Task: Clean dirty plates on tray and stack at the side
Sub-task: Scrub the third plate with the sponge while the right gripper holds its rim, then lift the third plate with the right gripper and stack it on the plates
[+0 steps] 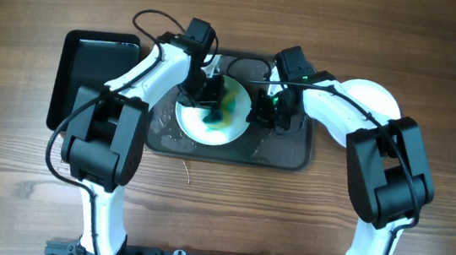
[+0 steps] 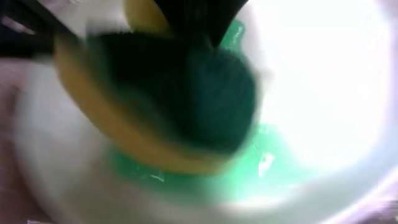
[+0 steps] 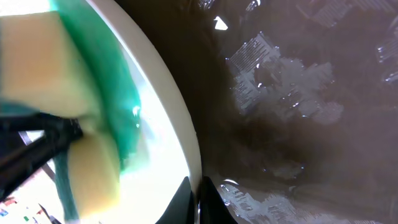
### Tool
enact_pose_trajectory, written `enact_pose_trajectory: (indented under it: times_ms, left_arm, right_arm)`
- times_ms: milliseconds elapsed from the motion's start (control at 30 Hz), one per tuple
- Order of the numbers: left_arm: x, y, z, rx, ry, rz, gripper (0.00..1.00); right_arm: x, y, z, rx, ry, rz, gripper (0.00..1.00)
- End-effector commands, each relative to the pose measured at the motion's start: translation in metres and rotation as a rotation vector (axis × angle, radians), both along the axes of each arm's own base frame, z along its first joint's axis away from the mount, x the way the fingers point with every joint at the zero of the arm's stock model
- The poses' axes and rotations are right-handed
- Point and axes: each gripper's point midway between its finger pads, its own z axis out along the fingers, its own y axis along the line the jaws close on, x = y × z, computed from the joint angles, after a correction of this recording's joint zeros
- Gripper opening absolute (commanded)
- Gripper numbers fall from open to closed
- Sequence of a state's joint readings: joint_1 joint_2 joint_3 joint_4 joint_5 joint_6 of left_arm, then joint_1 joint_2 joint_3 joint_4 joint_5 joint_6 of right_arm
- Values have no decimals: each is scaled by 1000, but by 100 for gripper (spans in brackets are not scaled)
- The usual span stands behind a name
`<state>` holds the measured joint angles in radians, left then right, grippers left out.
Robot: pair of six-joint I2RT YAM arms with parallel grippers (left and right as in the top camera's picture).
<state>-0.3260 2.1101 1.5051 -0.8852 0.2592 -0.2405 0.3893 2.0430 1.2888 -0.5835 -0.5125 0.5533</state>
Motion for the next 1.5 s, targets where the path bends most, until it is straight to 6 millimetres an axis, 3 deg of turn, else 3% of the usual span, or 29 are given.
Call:
enact_pose_trajectory:
  times_ms: [0, 67, 233, 400, 533, 733, 933, 1467]
  left_arm:
    - [13, 84, -9, 458, -85, 148, 4]
    - [11, 92, -1, 506, -79, 165, 4]
    - [16, 90, 45, 481, -123, 208, 4]
    - [24, 82, 104, 331, -206, 249, 4]
    - [25, 89, 126, 225, -219, 298, 4]
    - [26, 100, 123, 162, -189, 296, 4]
    - [30, 99, 124, 158, -202, 298, 4]
    - [35, 98, 126, 151, -224, 301, 4]
  right_arm:
    - [-2, -5, -9, -31, 11, -4, 4]
    - [-2, -5, -9, -31, 10, -3, 4]
    - [-2, -5, -9, -32, 10, -4, 4]
    - [-1, -5, -6, -28, 4, -4, 4]
    - [5, -11, 10, -73, -62, -4, 4]
    - [17, -47, 68, -325, -280, -32, 4]
    - [12, -85, 116, -617, -461, -67, 4]
    - [-7, -95, 230, -1141, -959, -89, 4]
